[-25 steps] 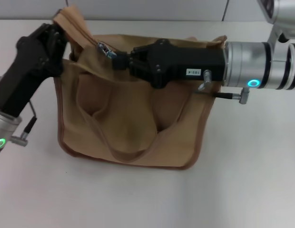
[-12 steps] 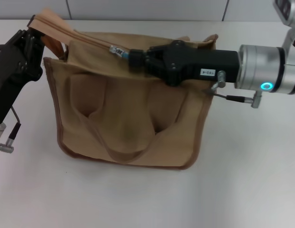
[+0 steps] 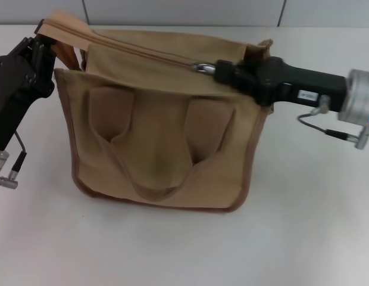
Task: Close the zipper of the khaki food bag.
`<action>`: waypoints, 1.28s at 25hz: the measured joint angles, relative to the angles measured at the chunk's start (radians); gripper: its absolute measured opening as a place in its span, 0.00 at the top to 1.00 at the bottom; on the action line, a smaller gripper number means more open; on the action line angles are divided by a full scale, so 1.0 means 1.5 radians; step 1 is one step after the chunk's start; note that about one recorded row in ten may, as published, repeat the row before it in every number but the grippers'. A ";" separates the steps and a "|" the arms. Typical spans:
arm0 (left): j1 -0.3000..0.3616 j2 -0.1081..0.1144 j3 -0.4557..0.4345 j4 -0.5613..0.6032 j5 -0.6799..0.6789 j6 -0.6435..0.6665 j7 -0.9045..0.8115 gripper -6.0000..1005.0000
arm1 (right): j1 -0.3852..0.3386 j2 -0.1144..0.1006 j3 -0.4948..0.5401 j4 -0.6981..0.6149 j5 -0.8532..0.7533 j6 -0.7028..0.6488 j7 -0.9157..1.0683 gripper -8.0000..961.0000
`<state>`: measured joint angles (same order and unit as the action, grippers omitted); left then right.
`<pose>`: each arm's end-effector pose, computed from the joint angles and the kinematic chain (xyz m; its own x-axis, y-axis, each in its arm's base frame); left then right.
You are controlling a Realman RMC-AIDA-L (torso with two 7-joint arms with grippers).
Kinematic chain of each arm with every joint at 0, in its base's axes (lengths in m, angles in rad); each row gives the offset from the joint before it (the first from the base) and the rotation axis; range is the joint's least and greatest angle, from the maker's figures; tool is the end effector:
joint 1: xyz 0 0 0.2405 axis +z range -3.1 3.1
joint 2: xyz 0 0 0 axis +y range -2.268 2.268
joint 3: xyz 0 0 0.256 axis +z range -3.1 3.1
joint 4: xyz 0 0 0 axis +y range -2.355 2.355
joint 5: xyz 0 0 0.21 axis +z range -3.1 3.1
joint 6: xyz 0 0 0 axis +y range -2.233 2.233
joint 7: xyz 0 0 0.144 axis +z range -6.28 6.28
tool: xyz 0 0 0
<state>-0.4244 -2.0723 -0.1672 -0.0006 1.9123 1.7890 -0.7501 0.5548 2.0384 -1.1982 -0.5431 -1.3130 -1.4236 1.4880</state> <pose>-0.2797 0.2783 0.0100 0.2485 -0.1538 0.9563 0.7243 -0.6261 -0.2889 0.2017 0.3489 -0.0212 0.5750 -0.4004 -0.7135 -0.5210 -0.8516 0.0580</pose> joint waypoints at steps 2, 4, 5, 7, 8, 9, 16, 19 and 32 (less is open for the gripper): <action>0.000 0.000 -0.002 0.000 0.000 -0.001 0.000 0.98 | -0.008 -0.002 0.008 0.000 0.000 -0.005 -0.001 0.99; -0.001 0.000 -0.005 0.000 0.000 -0.003 0.000 0.98 | -0.023 -0.006 0.023 0.000 0.000 -0.015 -0.002 0.99; -0.001 0.000 -0.006 0.000 0.000 -0.007 0.000 0.98 | -0.030 -0.007 0.030 0.000 0.000 -0.020 -0.003 0.99; -0.002 0.000 -0.006 0.000 0.000 -0.010 0.000 0.98 | -0.042 -0.010 0.040 0.000 0.000 -0.027 -0.003 0.99; -0.002 0.000 -0.006 0.000 0.000 -0.014 0.000 0.98 | -0.051 -0.011 0.048 0.000 0.000 -0.033 -0.007 0.99; -0.002 0.000 -0.006 0.000 0.000 -0.014 0.000 0.98 | -0.051 -0.011 0.048 0.000 0.000 -0.033 -0.007 0.99; -0.003 0.000 -0.005 0.000 0.002 -0.021 0.000 0.98 | -0.088 -0.003 0.105 0.000 0.000 -0.060 -0.024 0.99; 0.001 0.000 -0.003 0.000 0.003 -0.022 0.000 0.98 | -0.103 -0.001 0.139 0.001 0.000 -0.073 -0.024 0.97; 0.062 0.000 0.001 0.003 0.008 -0.026 0.021 0.97 | -0.121 0.000 0.181 0.045 0.001 -0.101 -0.049 0.74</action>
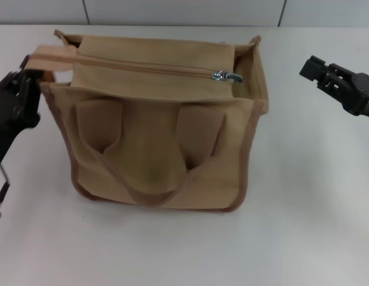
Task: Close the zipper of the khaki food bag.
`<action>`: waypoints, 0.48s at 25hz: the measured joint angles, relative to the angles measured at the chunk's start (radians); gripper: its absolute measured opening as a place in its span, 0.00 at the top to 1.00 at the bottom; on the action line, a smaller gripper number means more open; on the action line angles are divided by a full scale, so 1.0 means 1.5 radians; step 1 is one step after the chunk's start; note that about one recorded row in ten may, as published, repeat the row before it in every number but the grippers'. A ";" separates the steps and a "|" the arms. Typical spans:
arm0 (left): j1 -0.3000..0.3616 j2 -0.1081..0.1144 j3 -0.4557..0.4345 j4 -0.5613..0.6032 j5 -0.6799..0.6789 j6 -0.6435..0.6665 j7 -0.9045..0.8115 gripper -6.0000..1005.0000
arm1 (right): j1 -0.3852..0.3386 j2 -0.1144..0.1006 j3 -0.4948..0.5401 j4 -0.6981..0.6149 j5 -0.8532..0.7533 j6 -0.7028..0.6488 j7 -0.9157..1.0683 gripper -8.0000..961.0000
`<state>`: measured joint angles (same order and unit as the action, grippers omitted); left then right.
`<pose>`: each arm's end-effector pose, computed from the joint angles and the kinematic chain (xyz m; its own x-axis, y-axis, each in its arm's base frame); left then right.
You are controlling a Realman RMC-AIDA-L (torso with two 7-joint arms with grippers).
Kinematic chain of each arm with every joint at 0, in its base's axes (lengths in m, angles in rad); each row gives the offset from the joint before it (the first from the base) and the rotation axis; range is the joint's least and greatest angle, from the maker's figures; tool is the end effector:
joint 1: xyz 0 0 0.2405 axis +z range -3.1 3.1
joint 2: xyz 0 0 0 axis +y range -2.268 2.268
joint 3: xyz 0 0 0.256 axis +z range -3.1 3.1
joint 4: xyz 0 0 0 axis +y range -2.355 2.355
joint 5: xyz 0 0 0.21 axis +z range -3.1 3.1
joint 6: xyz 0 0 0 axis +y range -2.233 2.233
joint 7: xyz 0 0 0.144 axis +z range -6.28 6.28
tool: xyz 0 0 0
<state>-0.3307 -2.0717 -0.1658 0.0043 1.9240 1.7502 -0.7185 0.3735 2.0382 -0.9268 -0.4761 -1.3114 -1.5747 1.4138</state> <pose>-0.3087 0.2530 0.0065 0.3103 -0.1159 0.9435 0.7793 -0.5374 -0.3223 0.2711 0.3066 0.0186 0.3693 -0.3586 -0.8573 -0.6684 -0.7434 0.0231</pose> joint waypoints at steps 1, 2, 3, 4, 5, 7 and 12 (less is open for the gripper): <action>0.014 0.001 0.001 0.011 0.000 0.003 0.008 0.97 | 0.004 -0.001 -0.003 0.004 -0.002 -0.004 -0.001 0.73; 0.014 0.001 0.001 0.011 0.000 0.003 0.008 0.97 | 0.004 -0.001 -0.003 0.004 -0.002 -0.004 -0.001 0.72; 0.020 0.001 0.003 0.021 0.000 0.004 0.005 0.97 | 0.005 0.000 -0.004 0.007 -0.003 -0.007 -0.014 0.70; 0.024 0.002 0.006 0.030 0.000 0.006 0.001 0.95 | 0.005 0.000 -0.004 0.007 -0.003 -0.007 -0.014 0.69; 0.028 0.003 0.011 0.041 0.000 0.007 -0.007 0.93 | 0.005 0.002 -0.004 0.007 -0.003 -0.010 -0.024 0.68; 0.039 0.004 0.041 0.073 0.001 0.008 -0.018 0.88 | 0.006 0.015 -0.002 0.009 -0.003 -0.015 -0.054 0.65; 0.053 0.004 0.060 0.092 0.001 0.011 -0.014 0.76 | 0.006 0.024 -0.001 0.010 -0.003 -0.015 -0.077 0.55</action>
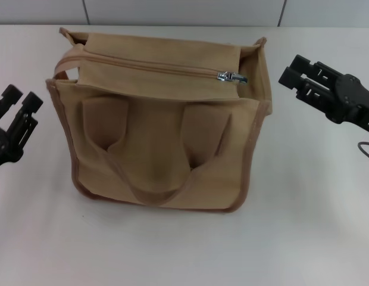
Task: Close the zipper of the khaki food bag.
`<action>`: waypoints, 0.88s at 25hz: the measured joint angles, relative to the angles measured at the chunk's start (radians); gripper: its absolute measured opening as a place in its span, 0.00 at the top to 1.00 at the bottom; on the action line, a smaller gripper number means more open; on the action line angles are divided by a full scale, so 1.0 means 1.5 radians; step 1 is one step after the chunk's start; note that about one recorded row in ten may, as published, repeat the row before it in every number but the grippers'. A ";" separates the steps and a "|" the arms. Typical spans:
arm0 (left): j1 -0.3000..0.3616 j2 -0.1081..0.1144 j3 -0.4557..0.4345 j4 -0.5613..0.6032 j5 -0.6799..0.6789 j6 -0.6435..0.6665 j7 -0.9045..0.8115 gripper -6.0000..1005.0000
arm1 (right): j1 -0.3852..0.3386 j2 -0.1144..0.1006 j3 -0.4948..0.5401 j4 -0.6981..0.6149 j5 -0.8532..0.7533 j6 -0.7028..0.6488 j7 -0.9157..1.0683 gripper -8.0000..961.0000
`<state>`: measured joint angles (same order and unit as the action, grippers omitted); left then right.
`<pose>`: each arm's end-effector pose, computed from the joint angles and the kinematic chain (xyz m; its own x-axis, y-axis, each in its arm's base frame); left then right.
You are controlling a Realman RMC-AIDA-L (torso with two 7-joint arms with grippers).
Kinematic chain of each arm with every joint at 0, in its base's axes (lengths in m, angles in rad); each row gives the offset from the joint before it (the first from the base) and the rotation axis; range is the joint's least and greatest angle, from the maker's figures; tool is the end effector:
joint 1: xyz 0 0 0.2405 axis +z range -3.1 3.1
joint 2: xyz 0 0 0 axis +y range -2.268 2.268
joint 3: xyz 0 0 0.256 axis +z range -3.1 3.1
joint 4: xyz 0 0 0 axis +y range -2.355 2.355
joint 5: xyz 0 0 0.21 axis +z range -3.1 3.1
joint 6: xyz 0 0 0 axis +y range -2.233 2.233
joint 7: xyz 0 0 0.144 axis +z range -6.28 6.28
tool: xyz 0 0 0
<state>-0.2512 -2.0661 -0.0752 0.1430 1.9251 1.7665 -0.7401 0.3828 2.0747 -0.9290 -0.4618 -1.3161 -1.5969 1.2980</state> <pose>-0.3386 0.2250 0.0188 0.4417 -0.0555 0.8955 0.7495 -0.5257 -0.4023 0.2598 0.3019 0.0030 0.4094 -0.2896 -0.8652 -0.6081 -0.7936 -0.0221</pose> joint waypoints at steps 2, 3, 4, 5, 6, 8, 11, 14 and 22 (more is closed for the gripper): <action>0.011 0.000 0.001 0.008 0.000 0.005 0.001 0.69 | 0.001 0.003 -0.002 0.000 0.003 -0.005 -0.018 0.45; 0.018 0.001 0.001 0.012 -0.001 0.009 0.002 0.66 | 0.001 0.003 -0.002 0.000 0.003 -0.005 -0.018 0.40; 0.024 0.001 0.000 0.015 -0.001 0.013 0.002 0.62 | 0.001 0.004 -0.003 0.002 0.004 -0.007 -0.030 0.36; 0.033 0.002 -0.002 0.019 -0.003 0.023 0.002 0.58 | 0.001 0.004 -0.003 0.002 0.004 -0.007 -0.030 0.35; 0.038 0.002 -0.001 0.024 -0.002 0.032 0.002 0.53 | 0.001 0.004 -0.003 0.005 0.004 -0.009 -0.040 0.34; 0.048 0.004 0.015 0.049 0.008 0.068 0.002 0.44 | 0.001 0.005 -0.003 0.017 0.005 -0.025 -0.070 0.33; 0.053 0.006 0.081 0.097 0.031 0.121 0.002 0.33 | 0.001 0.007 -0.009 0.029 0.001 -0.071 -0.117 0.32; 0.052 0.014 0.170 0.121 0.034 0.147 0.002 0.25 | 0.003 0.005 -0.054 0.023 -0.032 -0.143 -0.186 0.32; 0.017 0.028 0.363 0.144 0.041 0.143 -0.005 0.22 | 0.039 0.006 -0.115 0.010 -0.150 -0.130 -0.208 0.33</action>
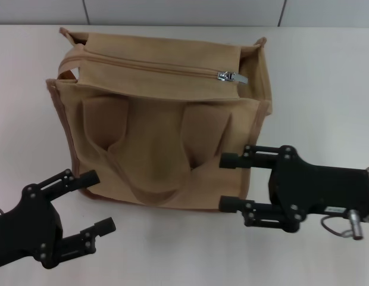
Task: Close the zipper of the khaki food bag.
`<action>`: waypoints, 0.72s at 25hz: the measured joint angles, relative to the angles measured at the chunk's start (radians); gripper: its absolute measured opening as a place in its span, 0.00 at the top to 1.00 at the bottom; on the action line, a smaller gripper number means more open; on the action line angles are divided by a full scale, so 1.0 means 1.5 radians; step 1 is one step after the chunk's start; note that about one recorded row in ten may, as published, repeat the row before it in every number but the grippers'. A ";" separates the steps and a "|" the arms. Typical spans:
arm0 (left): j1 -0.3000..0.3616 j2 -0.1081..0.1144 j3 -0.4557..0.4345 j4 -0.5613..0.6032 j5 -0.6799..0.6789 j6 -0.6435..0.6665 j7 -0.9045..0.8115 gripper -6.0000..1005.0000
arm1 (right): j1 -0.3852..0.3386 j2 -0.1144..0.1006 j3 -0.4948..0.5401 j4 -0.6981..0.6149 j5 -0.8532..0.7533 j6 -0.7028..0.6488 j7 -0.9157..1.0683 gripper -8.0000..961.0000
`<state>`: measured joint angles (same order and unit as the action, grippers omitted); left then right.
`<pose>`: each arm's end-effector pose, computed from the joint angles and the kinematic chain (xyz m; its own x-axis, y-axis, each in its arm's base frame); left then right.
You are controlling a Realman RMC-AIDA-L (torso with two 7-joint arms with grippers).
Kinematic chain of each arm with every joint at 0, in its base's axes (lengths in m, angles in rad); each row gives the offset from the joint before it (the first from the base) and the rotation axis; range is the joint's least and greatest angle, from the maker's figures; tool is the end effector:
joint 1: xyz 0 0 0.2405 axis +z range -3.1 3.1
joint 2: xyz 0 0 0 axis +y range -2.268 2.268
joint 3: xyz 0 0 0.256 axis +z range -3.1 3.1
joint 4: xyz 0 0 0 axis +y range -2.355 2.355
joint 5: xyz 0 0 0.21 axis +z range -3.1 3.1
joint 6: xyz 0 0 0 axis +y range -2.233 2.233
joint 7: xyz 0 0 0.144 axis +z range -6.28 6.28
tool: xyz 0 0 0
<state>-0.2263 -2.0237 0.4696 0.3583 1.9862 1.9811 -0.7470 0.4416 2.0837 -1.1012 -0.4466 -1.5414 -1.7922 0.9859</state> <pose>-0.3194 0.1858 0.0115 0.6546 0.0673 0.7529 0.3323 -0.9202 -0.2067 0.2297 0.2585 -0.0405 0.6722 -0.1181 -0.7309 -0.1361 -0.9901 0.0348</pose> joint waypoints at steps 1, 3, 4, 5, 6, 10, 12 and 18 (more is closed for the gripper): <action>-0.002 -0.002 0.002 0.004 0.003 -0.002 0.000 0.22 | 0.002 0.001 0.000 0.005 -0.001 0.013 0.000 0.33; -0.005 -0.005 0.004 0.014 0.010 -0.004 0.000 0.22 | 0.004 0.002 -0.003 0.014 -0.001 0.034 0.000 0.33; -0.005 -0.005 0.006 0.016 0.013 -0.005 0.000 0.22 | 0.006 0.002 -0.008 0.017 -0.001 0.036 0.000 0.33; -0.007 -0.005 0.008 0.018 0.016 -0.006 0.000 0.22 | 0.008 0.003 -0.020 0.020 -0.001 0.038 -0.001 0.33; -0.010 -0.005 0.012 0.020 0.024 -0.008 0.000 0.22 | 0.011 0.003 -0.032 0.022 -0.001 0.040 -0.002 0.33; -0.021 -0.004 0.017 0.026 0.062 -0.012 0.000 0.22 | 0.022 0.004 -0.095 0.026 -0.001 0.068 -0.005 0.33; -0.024 -0.005 0.017 0.030 0.078 -0.019 0.000 0.22 | 0.027 0.005 -0.117 0.030 0.000 0.095 -0.004 0.33; -0.025 -0.006 0.018 0.030 0.093 -0.028 -0.001 0.22 | 0.031 0.005 -0.117 0.035 0.015 0.107 -0.004 0.33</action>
<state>-0.2635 -2.0327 0.4961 0.4032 2.1258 1.9389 -0.7480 0.4880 2.0908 -1.2763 -0.3938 -1.5191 -1.6310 0.9792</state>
